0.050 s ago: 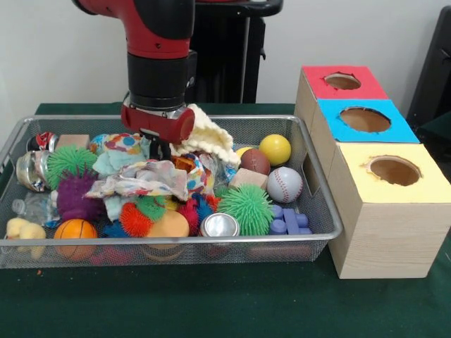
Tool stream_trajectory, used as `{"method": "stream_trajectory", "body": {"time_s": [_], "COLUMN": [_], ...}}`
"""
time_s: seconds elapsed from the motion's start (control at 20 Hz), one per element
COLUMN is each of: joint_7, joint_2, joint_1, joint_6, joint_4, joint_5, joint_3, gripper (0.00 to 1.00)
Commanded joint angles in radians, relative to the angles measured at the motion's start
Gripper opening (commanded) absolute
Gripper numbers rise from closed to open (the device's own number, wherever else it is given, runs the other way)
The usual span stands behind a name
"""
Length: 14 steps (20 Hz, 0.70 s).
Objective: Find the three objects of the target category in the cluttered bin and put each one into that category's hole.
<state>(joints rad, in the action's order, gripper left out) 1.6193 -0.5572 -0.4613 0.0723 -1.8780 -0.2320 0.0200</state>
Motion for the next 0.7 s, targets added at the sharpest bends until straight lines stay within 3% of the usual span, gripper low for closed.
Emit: {"method": "stream_trajectory", "body": {"time_s": [0.05,0.25,0.7], "joint_7": [0.188,0.166,0.178], "joint_2": [0.008,0.002,-0.017], "joint_1": [0.044,0.022,0.038], "joint_6": [0.309,0.314,0.373], "joint_4": [-0.152,-0.164,-0.154], "joint_5": [-0.05,-0.058,-0.077], "joint_3": [0.18,0.21,0.195], "gripper": [0.0,0.0,0.0]}}
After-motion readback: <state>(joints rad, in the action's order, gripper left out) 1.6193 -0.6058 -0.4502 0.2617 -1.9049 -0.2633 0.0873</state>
